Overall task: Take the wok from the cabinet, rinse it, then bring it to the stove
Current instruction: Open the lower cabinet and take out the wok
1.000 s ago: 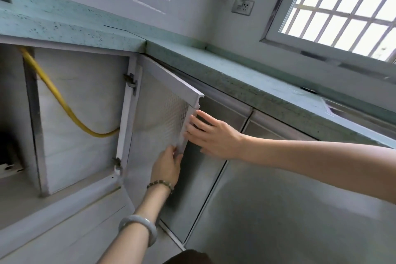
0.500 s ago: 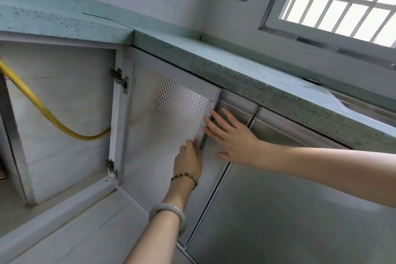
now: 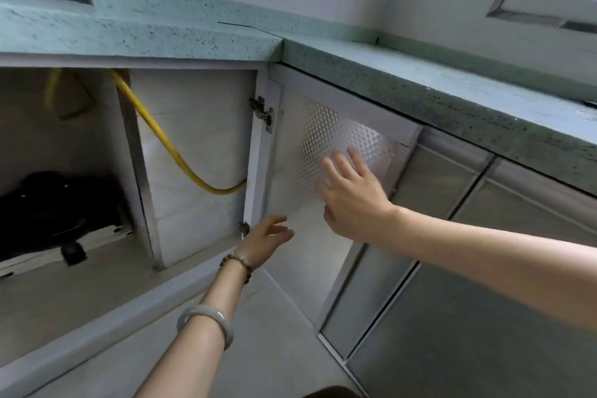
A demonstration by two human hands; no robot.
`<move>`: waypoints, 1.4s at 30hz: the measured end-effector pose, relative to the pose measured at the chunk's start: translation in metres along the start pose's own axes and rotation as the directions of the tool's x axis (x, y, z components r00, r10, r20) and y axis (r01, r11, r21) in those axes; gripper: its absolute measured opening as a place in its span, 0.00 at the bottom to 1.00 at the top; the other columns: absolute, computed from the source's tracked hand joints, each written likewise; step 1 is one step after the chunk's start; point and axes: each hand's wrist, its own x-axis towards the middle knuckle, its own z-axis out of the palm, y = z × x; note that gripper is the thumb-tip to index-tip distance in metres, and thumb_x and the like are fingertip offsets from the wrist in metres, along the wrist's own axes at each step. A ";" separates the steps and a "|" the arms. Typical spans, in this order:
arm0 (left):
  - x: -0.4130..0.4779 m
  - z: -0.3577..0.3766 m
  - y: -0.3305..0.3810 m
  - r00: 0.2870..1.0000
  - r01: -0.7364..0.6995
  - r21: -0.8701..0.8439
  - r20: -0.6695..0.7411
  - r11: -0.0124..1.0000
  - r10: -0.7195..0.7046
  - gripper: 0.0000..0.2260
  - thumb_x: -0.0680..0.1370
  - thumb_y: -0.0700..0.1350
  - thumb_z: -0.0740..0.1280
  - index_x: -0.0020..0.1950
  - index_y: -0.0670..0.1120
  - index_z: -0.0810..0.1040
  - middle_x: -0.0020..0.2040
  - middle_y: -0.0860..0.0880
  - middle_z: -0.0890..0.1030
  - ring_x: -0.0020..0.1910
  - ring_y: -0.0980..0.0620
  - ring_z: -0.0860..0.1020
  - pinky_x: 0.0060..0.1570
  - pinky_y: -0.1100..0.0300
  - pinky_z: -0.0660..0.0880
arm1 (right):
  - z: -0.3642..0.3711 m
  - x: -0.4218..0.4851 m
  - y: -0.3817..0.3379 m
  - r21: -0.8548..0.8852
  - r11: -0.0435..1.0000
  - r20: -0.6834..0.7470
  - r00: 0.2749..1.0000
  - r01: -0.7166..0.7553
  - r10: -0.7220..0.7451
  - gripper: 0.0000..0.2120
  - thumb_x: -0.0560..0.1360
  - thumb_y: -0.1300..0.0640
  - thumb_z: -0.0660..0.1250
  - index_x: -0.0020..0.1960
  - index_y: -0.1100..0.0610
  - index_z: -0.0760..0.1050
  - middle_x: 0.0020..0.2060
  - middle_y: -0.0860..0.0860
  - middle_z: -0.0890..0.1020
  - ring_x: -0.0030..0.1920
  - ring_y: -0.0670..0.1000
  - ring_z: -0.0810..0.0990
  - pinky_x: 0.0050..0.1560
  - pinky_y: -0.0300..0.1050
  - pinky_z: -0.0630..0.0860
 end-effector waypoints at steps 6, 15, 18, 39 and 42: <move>-0.054 -0.103 -0.037 0.950 0.087 -0.256 -0.269 0.963 -0.157 0.14 0.79 0.42 0.64 0.65 0.46 0.71 0.58 0.46 0.78 0.55 0.50 0.76 0.55 0.57 0.72 | -0.010 0.056 -0.093 0.291 0.950 -0.199 0.979 0.110 -0.053 0.24 0.59 0.51 0.71 0.53 0.60 0.79 0.56 0.63 0.78 0.57 0.64 0.76 0.63 0.62 0.69; -0.147 -0.205 -0.089 0.732 0.090 -0.351 -0.612 0.932 -0.301 0.10 0.79 0.47 0.64 0.59 0.47 0.76 0.52 0.50 0.81 0.52 0.50 0.79 0.48 0.58 0.76 | -0.032 0.117 -0.201 0.663 0.718 -0.205 0.974 0.213 -0.099 0.20 0.67 0.52 0.63 0.56 0.60 0.76 0.51 0.59 0.79 0.55 0.63 0.77 0.61 0.57 0.70; -0.158 -0.229 -0.102 0.661 0.055 -0.430 -0.661 0.901 -0.356 0.09 0.77 0.48 0.67 0.55 0.48 0.78 0.55 0.47 0.81 0.56 0.47 0.79 0.55 0.52 0.76 | -0.029 0.139 -0.223 0.717 0.661 -0.151 0.975 0.221 -0.161 0.21 0.73 0.51 0.62 0.64 0.59 0.72 0.59 0.58 0.76 0.63 0.61 0.71 0.68 0.55 0.63; -0.023 -0.322 -0.213 0.494 0.006 -0.729 -0.593 0.684 -0.636 0.21 0.80 0.48 0.62 0.68 0.37 0.68 0.59 0.38 0.77 0.59 0.40 0.76 0.60 0.51 0.72 | 0.092 0.296 -0.414 0.901 -0.178 0.311 0.874 -0.396 -0.374 0.24 0.76 0.52 0.66 0.69 0.57 0.66 0.67 0.52 0.71 0.67 0.52 0.69 0.62 0.41 0.66; -0.007 -0.331 -0.228 0.543 0.009 -0.774 -0.528 0.633 -0.653 0.22 0.79 0.50 0.64 0.66 0.38 0.69 0.56 0.37 0.79 0.60 0.35 0.76 0.59 0.49 0.75 | 0.105 0.322 -0.435 0.777 -0.370 0.358 0.841 -0.509 -0.406 0.21 0.77 0.56 0.65 0.68 0.58 0.68 0.66 0.53 0.72 0.65 0.51 0.71 0.57 0.38 0.65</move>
